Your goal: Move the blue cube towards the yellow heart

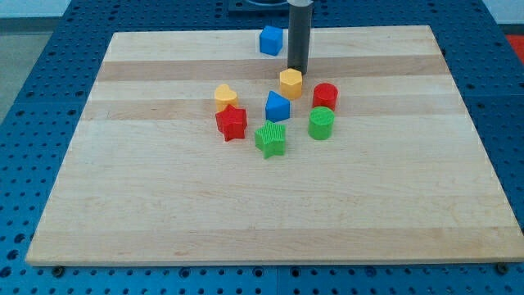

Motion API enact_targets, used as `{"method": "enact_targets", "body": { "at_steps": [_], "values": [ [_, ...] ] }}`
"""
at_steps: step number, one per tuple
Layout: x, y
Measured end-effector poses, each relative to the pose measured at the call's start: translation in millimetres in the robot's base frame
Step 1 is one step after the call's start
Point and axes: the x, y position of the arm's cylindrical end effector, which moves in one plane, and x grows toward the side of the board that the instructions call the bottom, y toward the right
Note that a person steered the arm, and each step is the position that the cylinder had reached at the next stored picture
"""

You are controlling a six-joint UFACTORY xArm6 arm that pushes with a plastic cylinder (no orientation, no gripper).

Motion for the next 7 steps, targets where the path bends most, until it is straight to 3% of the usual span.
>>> {"method": "enact_targets", "body": {
  "at_steps": [3,4,5,7],
  "values": [
    [-79,25],
    [-97,9],
    [-97,-28],
    [-92,-46]
  ]
}}
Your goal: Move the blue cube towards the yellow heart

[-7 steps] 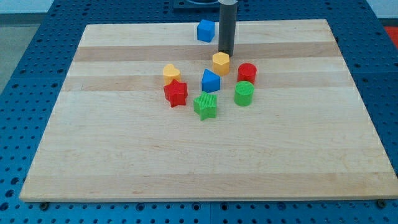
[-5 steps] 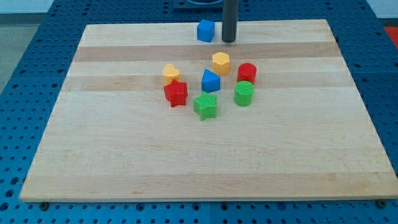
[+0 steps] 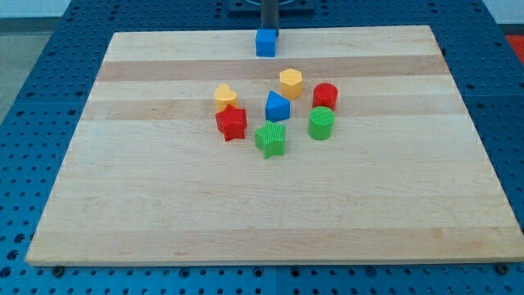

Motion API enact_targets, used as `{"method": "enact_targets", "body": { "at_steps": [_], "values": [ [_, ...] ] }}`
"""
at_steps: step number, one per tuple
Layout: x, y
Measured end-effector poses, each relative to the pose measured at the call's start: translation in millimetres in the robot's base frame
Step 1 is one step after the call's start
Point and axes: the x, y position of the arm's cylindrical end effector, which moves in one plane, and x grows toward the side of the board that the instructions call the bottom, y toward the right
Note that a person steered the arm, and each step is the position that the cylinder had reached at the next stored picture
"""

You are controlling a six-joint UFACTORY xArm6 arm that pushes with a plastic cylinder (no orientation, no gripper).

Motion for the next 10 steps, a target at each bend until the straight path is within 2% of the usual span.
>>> {"method": "enact_targets", "body": {
  "at_steps": [5,10],
  "values": [
    [60,-17],
    [90,-22]
  ]
}}
